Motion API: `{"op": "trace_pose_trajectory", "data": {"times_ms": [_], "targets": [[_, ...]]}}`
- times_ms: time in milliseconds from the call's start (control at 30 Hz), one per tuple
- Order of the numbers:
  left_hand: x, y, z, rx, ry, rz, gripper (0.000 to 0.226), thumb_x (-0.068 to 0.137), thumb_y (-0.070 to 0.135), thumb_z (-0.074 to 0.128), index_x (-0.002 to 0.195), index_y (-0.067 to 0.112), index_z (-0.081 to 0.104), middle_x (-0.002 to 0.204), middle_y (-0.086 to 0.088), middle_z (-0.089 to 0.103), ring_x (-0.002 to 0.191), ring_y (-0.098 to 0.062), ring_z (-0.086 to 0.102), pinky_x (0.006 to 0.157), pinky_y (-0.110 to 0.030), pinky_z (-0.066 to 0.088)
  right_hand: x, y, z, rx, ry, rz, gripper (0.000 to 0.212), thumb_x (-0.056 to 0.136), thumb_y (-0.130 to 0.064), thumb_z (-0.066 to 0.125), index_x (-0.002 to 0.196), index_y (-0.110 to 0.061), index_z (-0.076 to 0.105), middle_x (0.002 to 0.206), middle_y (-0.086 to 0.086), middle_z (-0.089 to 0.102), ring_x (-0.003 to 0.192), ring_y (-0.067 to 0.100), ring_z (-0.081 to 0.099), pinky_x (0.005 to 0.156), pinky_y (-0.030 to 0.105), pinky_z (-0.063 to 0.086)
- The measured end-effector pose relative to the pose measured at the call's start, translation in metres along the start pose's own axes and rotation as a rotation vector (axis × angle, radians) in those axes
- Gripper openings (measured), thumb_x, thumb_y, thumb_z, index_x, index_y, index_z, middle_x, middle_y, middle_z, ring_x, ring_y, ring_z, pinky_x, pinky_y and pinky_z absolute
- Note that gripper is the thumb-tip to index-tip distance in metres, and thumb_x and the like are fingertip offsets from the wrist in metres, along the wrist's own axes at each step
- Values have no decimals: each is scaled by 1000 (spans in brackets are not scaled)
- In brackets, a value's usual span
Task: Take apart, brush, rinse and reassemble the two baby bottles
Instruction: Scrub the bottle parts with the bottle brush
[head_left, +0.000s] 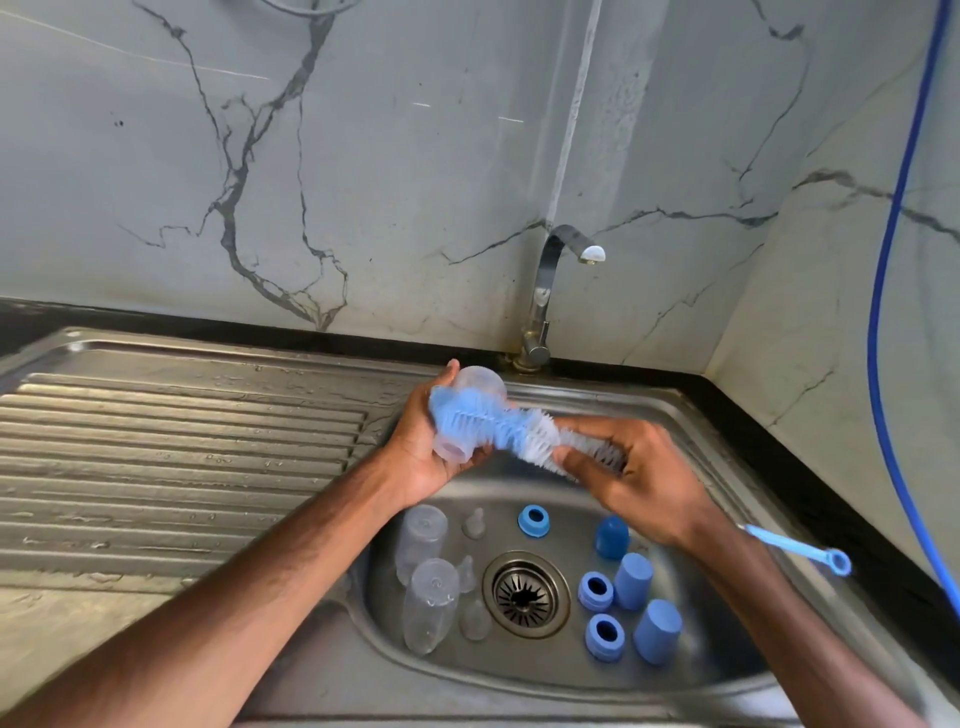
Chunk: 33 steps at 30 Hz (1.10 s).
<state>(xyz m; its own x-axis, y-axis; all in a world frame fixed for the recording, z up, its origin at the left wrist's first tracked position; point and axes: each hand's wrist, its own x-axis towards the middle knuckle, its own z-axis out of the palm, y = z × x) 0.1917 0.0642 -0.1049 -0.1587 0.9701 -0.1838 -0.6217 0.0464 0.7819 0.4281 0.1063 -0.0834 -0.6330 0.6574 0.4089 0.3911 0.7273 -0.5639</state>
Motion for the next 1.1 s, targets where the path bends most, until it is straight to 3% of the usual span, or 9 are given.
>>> {"op": "trace_pose_trajectory", "data": {"times_ms": [100,167,267,433,600,767,900,1033,1100], "targets": [[-2,-1,4,-5,17,-39,51,101,46,52,119,1,68,98,-19,69,74,-21,62,65,-32,49,0,8,-4,-70,164,105,36,97,-30,71,133,-27,69,122,-11,73,95,-1,70,80,24,61],[-3,-4,4,-7,5,-35,51,103,42,51,126,-1,65,106,-20,69,79,-22,65,64,-32,54,-3,3,3,-7,93,42,34,97,-28,71,130,-29,70,119,-12,75,90,-5,71,72,13,56],[-5,-3,1,-12,-38,-30,51,103,47,50,122,3,66,105,-18,73,86,-25,70,67,-34,60,-3,-1,10,27,-18,-32,35,97,-27,73,131,-35,69,107,-31,72,92,-9,71,76,13,58],[-5,1,5,-42,-79,-65,67,87,59,68,123,2,69,97,-17,67,71,-21,62,57,-30,54,3,8,0,-77,267,64,32,96,-29,74,127,-25,74,108,-28,70,93,-17,66,77,3,48],[0,0,-2,-37,-34,-10,58,94,58,58,112,3,66,89,-14,72,78,-24,68,65,-32,59,-3,0,7,56,-62,-33,27,97,-26,72,124,-30,74,95,-34,72,77,-9,70,61,7,50],[1,-3,4,-62,28,-60,57,97,53,55,121,2,66,90,-15,68,66,-20,62,56,-29,50,-1,7,-1,-30,139,81,33,97,-30,72,130,-27,71,114,-14,75,85,-8,69,67,12,54],[-2,-5,2,-114,5,-52,54,103,51,47,118,1,62,95,-16,71,79,-26,70,69,-37,57,-4,-1,7,81,-76,-23,31,96,-24,72,126,-33,71,100,-25,75,79,-7,70,62,11,52],[-4,0,6,-151,-26,-128,59,98,52,52,119,-2,63,84,-16,65,62,-21,61,53,-28,50,0,3,0,-20,218,115,28,96,-29,72,124,-30,73,98,-23,72,81,-7,69,60,15,55],[-4,1,8,-156,-12,-139,62,98,52,53,124,-3,62,86,-16,64,62,-21,60,52,-28,49,-2,3,0,-3,221,85,25,97,-27,72,122,-30,74,94,-22,73,77,-5,70,57,16,54]]}}
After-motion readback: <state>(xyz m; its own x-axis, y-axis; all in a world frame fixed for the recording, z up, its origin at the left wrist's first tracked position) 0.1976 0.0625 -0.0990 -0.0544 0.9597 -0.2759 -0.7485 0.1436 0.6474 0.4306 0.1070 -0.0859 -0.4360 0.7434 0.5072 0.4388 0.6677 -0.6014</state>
